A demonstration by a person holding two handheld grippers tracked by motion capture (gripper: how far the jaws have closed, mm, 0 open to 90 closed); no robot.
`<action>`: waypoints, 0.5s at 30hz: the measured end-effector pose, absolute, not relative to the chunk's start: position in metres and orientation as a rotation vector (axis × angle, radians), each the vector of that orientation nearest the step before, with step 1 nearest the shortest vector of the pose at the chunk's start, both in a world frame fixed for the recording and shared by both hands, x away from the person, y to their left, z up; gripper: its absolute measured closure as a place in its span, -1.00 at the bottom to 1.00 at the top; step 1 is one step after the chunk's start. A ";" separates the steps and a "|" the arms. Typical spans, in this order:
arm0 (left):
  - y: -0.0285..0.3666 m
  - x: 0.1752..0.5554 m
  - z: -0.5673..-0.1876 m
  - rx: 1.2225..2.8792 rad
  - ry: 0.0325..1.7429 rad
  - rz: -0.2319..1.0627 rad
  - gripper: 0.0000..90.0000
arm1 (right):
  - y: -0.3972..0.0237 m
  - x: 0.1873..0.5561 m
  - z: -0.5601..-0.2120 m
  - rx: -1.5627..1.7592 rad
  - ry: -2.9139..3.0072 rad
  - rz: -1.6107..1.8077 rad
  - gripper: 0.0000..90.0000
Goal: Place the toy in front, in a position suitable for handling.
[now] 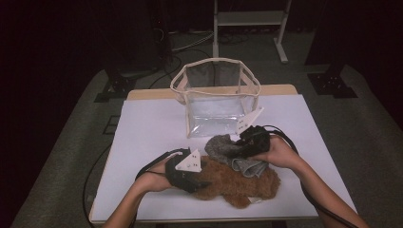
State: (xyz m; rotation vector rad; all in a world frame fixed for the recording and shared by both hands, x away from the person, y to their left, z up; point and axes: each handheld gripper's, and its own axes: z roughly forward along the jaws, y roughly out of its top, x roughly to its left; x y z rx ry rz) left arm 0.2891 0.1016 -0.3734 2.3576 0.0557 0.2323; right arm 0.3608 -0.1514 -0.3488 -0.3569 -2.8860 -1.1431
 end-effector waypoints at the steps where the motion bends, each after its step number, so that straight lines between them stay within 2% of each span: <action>1: 0.102 0.290 -0.373 2.359 0.053 0.234 -0.07 | -0.157 0.360 -0.350 -0.365 -2.879 -1.153 0.68; 7: 0.100 0.292 -0.371 2.358 0.059 0.229 -0.09 | -0.198 0.347 -0.354 -0.471 -2.831 -1.221 0.68; 15: 0.095 0.299 -0.362 2.316 0.099 0.189 -0.24 | -0.207 0.326 -0.366 -0.504 -2.778 -1.334 0.68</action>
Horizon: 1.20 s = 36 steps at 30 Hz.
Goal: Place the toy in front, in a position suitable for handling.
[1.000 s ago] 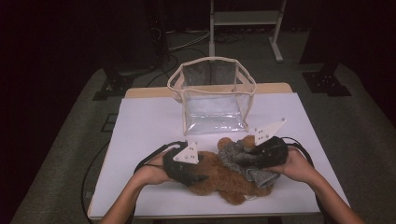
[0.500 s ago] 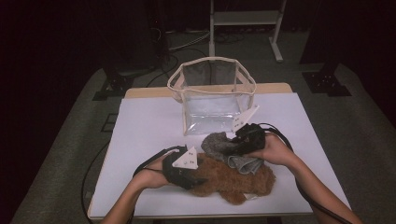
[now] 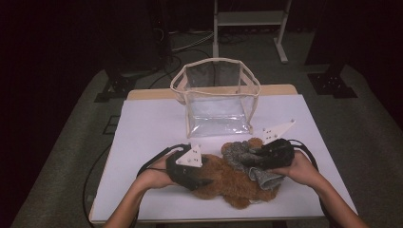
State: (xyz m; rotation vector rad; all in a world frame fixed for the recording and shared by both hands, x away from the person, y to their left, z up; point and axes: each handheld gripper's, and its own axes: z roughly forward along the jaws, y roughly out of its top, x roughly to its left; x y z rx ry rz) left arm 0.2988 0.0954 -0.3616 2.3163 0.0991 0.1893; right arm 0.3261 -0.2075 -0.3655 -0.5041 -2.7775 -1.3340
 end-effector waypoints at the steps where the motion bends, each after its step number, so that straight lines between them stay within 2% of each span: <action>1: 0.094 0.300 -0.361 2.313 0.102 0.187 -0.24 | -0.208 0.324 -0.366 -0.501 -2.767 -1.351 0.68; 4: 0.082 0.301 -0.361 2.341 0.087 0.184 -0.24 | -0.208 0.320 -0.364 -0.481 -2.777 -1.339 0.68; 10: 0.083 0.299 -0.366 2.382 0.078 0.172 -0.20 | -0.213 0.332 -0.347 -0.495 -2.832 -1.332 0.68; 14: 0.084 0.299 -0.367 2.369 0.077 0.164 -0.21 | -0.216 0.339 -0.354 -0.533 -2.802 -1.311 0.68; 20: 0.080 0.305 -0.362 2.338 0.110 0.163 -0.30 | -0.219 0.327 -0.365 -0.533 -2.749 -1.367 0.68; 31: 0.060 0.321 -0.365 2.323 0.165 0.088 -0.33 | -0.221 0.309 -0.366 -0.468 -2.718 -1.419 0.68; 34: 0.055 0.323 -0.362 2.329 0.188 0.078 -0.30 | -0.221 0.310 -0.368 -0.470 -2.707 -1.427 0.68; 36: 0.052 0.322 -0.360 2.345 0.164 0.100 -0.20 | -0.221 0.310 -0.368 -0.471 -2.711 -1.428 0.68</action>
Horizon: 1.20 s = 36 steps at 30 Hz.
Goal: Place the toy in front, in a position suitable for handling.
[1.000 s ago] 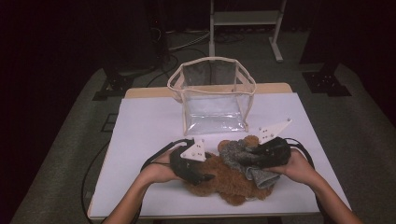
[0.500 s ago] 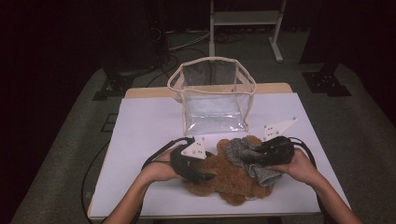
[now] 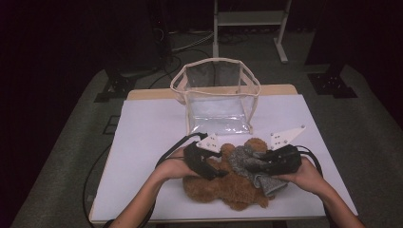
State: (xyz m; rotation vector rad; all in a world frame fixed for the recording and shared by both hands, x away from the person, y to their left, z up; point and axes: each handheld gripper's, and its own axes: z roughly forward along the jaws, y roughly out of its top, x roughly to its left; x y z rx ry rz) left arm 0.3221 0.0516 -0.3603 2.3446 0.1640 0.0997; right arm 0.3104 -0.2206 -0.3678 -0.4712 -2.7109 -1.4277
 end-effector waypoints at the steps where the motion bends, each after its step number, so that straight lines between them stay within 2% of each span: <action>1: 0.050 0.321 -0.360 2.347 0.155 0.107 -0.15 | -0.221 0.310 -0.368 -0.476 -2.712 -1.426 0.68; 6: 0.044 0.311 -0.357 2.333 0.097 0.177 0.05 | -0.225 0.314 -0.366 -0.496 -2.683 -1.447 0.68; 12: 0.039 0.302 -0.357 2.330 0.049 0.217 0.05 | -0.223 0.320 -0.348 -0.481 -2.730 -1.449 0.68; 16: 0.038 0.297 -0.356 2.329 0.005 0.233 0.07 | -0.204 0.332 -0.330 -0.457 -2.800 -1.409 0.68; 25: 0.040 0.294 -0.360 2.320 -0.005 0.228 0.06 | -0.199 0.357 -0.339 -0.552 -2.817 -1.321 0.68; 36: 0.039 0.294 -0.360 2.335 -0.017 0.241 0.04 | -0.188 0.348 -0.333 -0.455 -2.847 -1.320 0.68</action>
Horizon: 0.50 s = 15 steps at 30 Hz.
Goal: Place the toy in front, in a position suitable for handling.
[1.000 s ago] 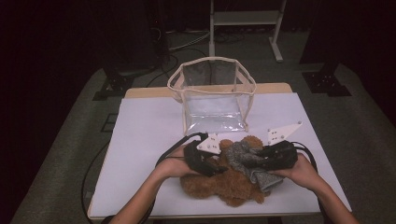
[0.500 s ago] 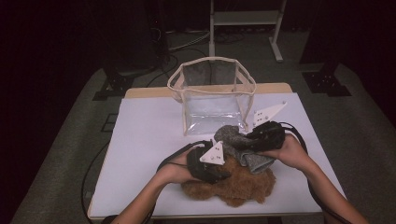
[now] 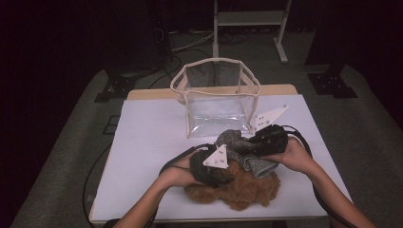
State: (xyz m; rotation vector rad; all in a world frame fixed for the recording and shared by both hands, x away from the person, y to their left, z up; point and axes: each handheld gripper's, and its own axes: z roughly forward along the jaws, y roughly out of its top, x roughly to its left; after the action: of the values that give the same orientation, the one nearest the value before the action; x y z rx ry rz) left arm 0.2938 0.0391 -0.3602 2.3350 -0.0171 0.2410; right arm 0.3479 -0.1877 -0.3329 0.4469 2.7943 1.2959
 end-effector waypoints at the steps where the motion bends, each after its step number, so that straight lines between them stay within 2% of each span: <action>1: 0.039 0.294 -0.360 2.333 -0.016 0.241 0.03 | -0.189 0.349 -0.334 0.465 2.792 1.265 0.67; 5: 0.039 0.297 -0.361 2.333 -0.016 0.239 0.01 | -0.203 0.346 -0.339 0.526 2.784 1.281 0.67; 11: 0.040 0.301 -0.360 2.345 0.011 0.251 -0.01 | -0.211 0.322 -0.342 0.473 2.795 1.333 0.67; 15: 0.044 0.305 -0.357 2.362 0.018 0.272 -0.06 | -0.216 0.322 -0.354 0.511 2.801 1.316 0.67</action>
State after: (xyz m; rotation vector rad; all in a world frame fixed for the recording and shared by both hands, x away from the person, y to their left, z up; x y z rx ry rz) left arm 0.3046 0.0438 -0.3574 2.3616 0.0176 0.2719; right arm 0.3217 -0.2159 -0.3540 0.5113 2.8008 1.3158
